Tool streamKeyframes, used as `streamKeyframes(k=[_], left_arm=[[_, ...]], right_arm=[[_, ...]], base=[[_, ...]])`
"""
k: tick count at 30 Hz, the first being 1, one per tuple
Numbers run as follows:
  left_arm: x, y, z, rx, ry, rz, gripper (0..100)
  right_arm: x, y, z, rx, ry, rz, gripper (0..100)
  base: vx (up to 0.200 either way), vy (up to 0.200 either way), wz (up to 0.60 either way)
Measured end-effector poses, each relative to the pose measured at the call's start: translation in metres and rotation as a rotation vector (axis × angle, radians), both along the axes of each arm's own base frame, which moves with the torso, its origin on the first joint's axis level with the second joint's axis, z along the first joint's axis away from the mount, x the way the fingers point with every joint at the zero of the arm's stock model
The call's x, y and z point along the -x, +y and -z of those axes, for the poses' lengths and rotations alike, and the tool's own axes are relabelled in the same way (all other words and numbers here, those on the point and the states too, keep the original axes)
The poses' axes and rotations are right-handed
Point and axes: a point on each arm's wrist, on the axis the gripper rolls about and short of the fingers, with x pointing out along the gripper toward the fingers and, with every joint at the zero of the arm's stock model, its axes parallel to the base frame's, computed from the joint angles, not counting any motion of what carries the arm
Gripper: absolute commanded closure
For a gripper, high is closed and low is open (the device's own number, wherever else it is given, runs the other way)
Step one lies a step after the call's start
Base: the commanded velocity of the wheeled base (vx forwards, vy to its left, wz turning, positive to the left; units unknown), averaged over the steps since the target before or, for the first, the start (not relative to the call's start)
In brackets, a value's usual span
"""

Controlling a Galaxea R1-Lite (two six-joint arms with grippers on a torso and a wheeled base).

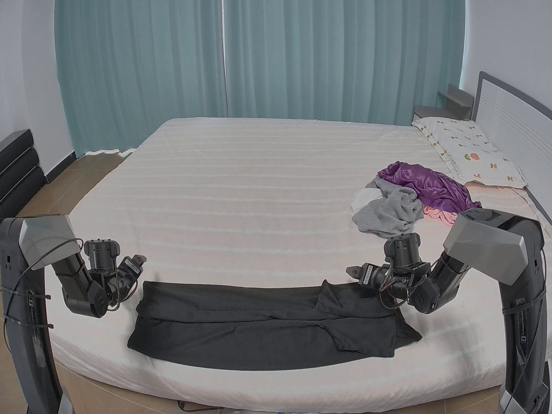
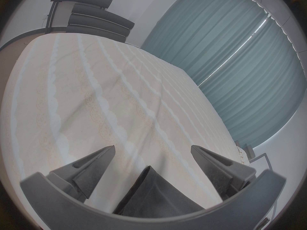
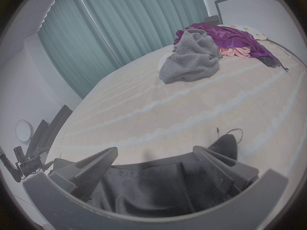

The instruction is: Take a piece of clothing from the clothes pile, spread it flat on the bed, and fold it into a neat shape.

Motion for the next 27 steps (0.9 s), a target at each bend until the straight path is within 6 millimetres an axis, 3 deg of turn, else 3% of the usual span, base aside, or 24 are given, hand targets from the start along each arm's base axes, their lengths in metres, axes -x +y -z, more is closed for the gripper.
streamKeyframes(k=[2, 3, 25, 26, 27], left_arm=[[0.000, 0.000, 0.000, 0.000, -0.001, 0.000, 0], [0.000, 0.000, 0.000, 0.000, -0.001, 0.000, 0], [0.000, 0.000, 0.000, 0.001, -0.001, -0.001, 0], [0.000, 0.000, 0.000, 0.001, -0.001, 0.000, 0], [0.000, 0.000, 0.000, 0.001, -0.001, 0.000, 0]], right_arm=[[0.002, -0.001, 0.002, 0.004, 0.010, 0.000, 0], [0.003, -0.002, 0.002, 0.004, 0.013, 0.000, 100], [-0.002, -0.012, 0.004, 0.009, 0.009, 0.030, 100], [-0.002, -0.012, 0.004, 0.009, 0.010, 0.030, 0], [-0.002, -0.012, 0.004, 0.009, 0.010, 0.031, 0]], base=[[0.000, 0.000, 0.00], [0.000, 0.000, 0.00], [0.000, 0.000, 0.00], [0.000, 0.000, 0.00], [0.000, 0.000, 0.00]])
